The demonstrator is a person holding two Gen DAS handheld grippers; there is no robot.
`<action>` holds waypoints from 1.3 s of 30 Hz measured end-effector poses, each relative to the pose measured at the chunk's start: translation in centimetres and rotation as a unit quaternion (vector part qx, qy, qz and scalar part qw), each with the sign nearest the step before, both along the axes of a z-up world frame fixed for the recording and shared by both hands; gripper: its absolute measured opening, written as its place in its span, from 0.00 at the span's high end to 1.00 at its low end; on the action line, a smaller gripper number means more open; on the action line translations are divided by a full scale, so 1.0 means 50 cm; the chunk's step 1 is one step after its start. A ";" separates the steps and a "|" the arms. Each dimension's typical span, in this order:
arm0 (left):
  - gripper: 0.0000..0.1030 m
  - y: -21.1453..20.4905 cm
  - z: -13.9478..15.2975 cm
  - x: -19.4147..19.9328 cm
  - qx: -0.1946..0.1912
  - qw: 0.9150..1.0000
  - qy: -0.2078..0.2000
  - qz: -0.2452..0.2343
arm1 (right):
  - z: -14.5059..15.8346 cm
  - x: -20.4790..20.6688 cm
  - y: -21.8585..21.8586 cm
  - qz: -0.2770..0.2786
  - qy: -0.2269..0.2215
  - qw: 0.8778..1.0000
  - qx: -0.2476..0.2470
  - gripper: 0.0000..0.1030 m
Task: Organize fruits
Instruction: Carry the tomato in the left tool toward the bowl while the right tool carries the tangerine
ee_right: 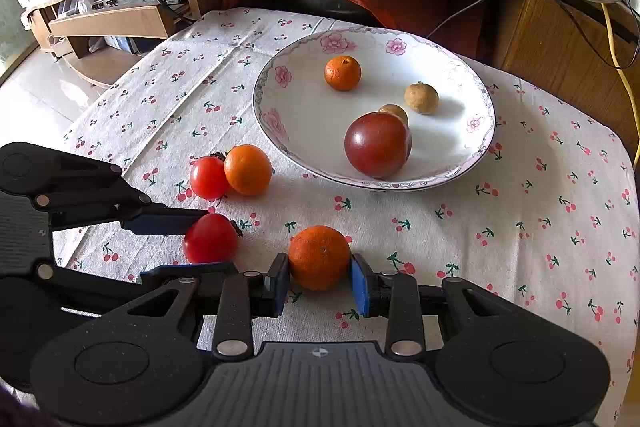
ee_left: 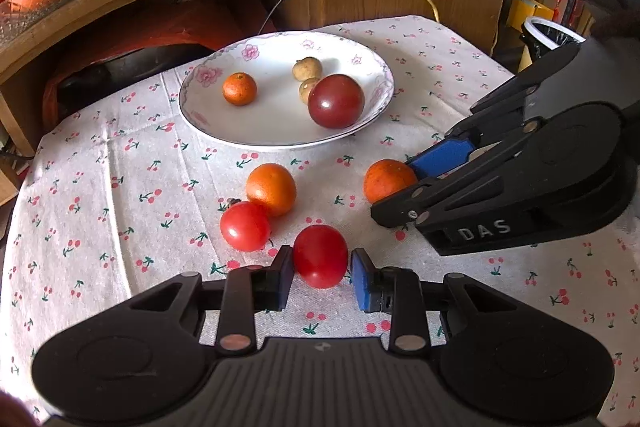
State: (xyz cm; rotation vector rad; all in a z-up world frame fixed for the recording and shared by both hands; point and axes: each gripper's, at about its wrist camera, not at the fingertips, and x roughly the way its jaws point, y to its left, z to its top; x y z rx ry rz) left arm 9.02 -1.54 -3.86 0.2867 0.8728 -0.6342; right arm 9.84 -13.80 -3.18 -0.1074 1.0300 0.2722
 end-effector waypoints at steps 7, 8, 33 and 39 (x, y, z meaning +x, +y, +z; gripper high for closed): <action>0.61 -0.003 -0.001 0.004 -0.004 1.000 0.002 0.004 | -0.001 0.000 -0.002 -0.002 0.001 1.000 0.002 0.73; 0.61 -0.002 -0.001 0.004 -0.004 1.000 0.003 0.005 | -0.001 -0.001 -0.001 -0.001 0.001 1.000 0.001 0.73; 0.64 -0.001 -0.001 0.006 -0.006 1.000 0.003 0.009 | 0.003 -0.005 -0.005 -0.005 0.000 1.000 -0.003 0.73; 0.64 -0.001 0.014 0.002 -0.013 1.000 -0.006 0.005 | 0.012 -0.007 -0.008 -0.006 -0.008 1.000 0.000 0.73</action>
